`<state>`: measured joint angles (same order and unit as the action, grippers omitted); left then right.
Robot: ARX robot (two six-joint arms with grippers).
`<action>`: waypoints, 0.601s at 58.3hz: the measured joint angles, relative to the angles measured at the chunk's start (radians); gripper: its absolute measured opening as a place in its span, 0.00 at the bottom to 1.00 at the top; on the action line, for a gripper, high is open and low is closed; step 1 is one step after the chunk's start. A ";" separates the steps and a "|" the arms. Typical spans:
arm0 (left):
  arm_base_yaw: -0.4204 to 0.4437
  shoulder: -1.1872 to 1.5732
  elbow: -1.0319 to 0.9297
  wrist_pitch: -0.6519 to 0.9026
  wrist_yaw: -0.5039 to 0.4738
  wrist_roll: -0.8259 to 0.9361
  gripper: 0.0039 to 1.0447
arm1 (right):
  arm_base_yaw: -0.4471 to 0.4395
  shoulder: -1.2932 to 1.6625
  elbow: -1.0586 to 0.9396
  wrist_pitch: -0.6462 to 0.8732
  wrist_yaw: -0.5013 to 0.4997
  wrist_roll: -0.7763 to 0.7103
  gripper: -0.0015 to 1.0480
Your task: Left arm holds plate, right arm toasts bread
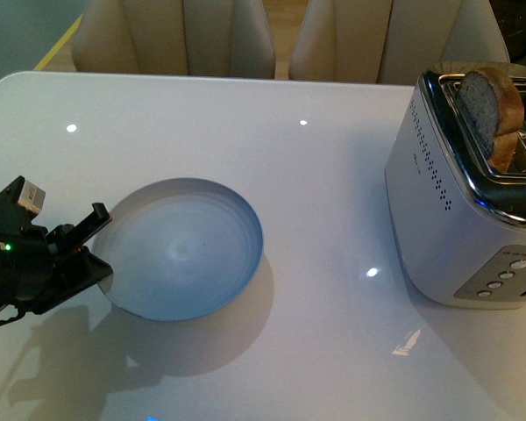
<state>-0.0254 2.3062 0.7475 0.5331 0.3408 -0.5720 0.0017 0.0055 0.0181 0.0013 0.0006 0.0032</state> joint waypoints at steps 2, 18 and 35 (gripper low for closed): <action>0.001 0.007 0.004 0.009 0.000 0.002 0.03 | 0.000 0.000 0.000 0.000 0.000 0.000 0.91; 0.013 0.068 0.031 0.037 0.024 0.012 0.03 | 0.000 0.000 0.000 0.000 0.000 0.000 0.91; 0.011 0.101 0.072 0.029 0.032 0.015 0.17 | 0.000 0.000 0.000 0.000 0.000 0.000 0.91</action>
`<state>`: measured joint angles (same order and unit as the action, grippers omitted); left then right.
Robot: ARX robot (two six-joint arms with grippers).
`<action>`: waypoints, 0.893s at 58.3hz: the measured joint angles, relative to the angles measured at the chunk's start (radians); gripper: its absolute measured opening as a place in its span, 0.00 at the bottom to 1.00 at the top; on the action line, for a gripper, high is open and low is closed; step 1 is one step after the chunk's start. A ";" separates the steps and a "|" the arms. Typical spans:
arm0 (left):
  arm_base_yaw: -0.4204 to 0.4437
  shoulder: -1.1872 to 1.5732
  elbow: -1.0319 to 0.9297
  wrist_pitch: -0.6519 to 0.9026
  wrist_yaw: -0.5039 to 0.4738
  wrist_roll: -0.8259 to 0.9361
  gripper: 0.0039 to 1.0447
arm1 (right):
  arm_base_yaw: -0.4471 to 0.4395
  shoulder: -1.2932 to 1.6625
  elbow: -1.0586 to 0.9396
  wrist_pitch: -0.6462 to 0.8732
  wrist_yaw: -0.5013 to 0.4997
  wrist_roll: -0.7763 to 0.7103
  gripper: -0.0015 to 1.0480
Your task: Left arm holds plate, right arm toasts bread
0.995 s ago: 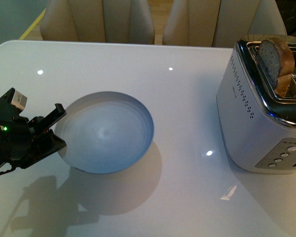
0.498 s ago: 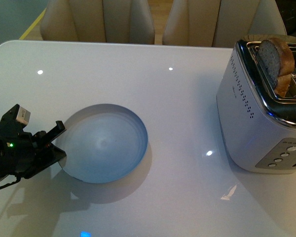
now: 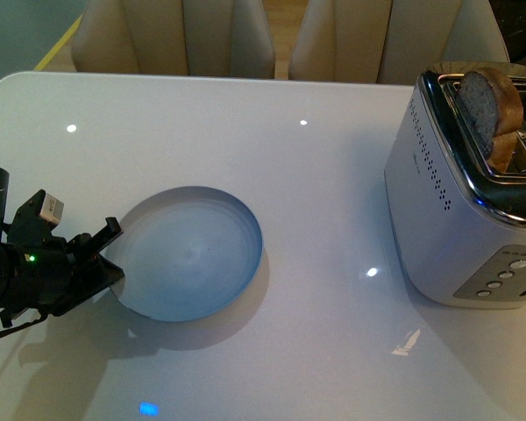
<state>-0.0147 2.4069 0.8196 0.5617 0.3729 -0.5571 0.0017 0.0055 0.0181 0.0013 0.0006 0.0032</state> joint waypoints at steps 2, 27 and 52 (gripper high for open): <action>0.000 0.000 0.001 0.000 0.006 0.000 0.22 | 0.000 0.000 0.000 0.000 0.000 0.000 0.91; 0.028 -0.235 -0.137 0.031 -0.018 0.013 0.95 | 0.000 0.000 0.000 0.000 0.000 0.000 0.91; -0.030 -0.808 -0.245 -0.064 -0.192 -0.063 0.93 | 0.000 0.000 0.000 0.000 0.000 0.000 0.91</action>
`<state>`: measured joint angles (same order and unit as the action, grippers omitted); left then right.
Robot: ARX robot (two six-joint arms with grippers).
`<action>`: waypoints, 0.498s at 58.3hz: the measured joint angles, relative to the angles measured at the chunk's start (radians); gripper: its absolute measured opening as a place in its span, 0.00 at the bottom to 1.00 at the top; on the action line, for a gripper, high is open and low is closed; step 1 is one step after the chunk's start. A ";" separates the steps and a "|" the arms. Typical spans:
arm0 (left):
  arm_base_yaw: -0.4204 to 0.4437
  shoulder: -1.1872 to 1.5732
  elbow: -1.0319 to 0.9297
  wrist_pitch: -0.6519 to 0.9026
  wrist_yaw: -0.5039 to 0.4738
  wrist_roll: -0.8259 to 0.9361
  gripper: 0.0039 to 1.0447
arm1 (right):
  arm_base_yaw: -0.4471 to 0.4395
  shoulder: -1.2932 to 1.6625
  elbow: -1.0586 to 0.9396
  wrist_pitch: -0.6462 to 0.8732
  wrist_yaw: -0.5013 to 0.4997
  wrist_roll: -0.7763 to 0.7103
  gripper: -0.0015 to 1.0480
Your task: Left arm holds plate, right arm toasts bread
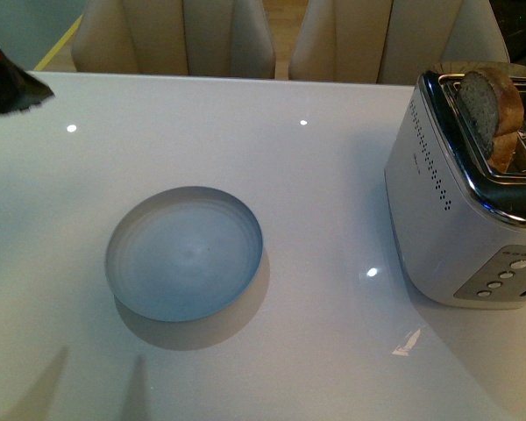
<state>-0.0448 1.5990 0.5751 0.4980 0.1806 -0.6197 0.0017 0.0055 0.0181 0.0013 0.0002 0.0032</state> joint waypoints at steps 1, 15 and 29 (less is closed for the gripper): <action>-0.009 -0.029 -0.002 -0.005 -0.008 -0.005 0.93 | 0.000 0.000 0.000 0.000 0.000 0.000 0.91; -0.031 -0.105 -0.008 -0.011 -0.014 -0.021 0.93 | 0.000 0.000 0.000 0.000 0.000 0.000 0.91; -0.035 -0.075 -0.244 0.641 -0.257 0.438 0.61 | 0.000 0.000 0.000 0.000 0.000 0.000 0.91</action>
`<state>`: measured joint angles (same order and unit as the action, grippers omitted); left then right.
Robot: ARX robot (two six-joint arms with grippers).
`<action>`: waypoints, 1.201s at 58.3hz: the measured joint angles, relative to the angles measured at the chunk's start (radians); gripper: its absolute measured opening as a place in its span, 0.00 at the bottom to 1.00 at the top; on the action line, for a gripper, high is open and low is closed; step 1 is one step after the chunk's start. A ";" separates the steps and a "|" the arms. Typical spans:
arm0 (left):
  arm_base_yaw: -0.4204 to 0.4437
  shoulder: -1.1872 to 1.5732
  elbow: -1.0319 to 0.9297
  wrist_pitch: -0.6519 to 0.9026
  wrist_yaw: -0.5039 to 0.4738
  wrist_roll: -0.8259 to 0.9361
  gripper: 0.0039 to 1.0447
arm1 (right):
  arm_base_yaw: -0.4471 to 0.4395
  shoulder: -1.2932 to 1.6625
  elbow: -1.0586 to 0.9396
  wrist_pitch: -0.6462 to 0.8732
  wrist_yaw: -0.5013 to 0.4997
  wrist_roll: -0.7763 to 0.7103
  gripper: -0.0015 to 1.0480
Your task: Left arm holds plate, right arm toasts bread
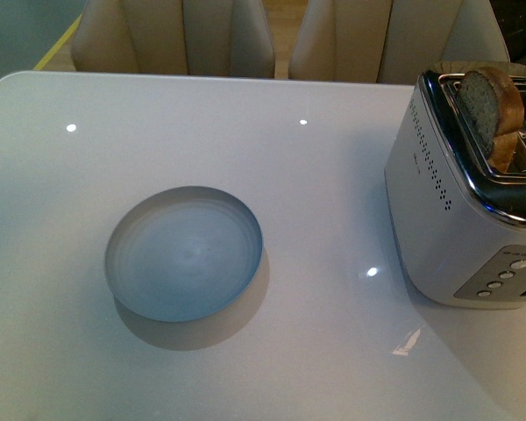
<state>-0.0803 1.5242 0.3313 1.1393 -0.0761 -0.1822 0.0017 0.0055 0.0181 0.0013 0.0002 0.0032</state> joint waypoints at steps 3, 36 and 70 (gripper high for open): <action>0.003 -0.046 -0.029 0.021 0.005 0.069 0.52 | 0.000 -0.001 0.000 0.000 0.000 0.000 0.91; 0.077 -0.547 -0.274 -0.235 0.076 0.168 0.03 | 0.000 -0.001 0.000 0.000 0.000 0.000 0.91; 0.077 -1.018 -0.319 -0.640 0.076 0.171 0.03 | 0.000 -0.001 0.000 0.000 0.000 0.000 0.91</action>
<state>-0.0032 0.5060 0.0128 0.4988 -0.0006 -0.0116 0.0017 0.0048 0.0181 0.0013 0.0002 0.0036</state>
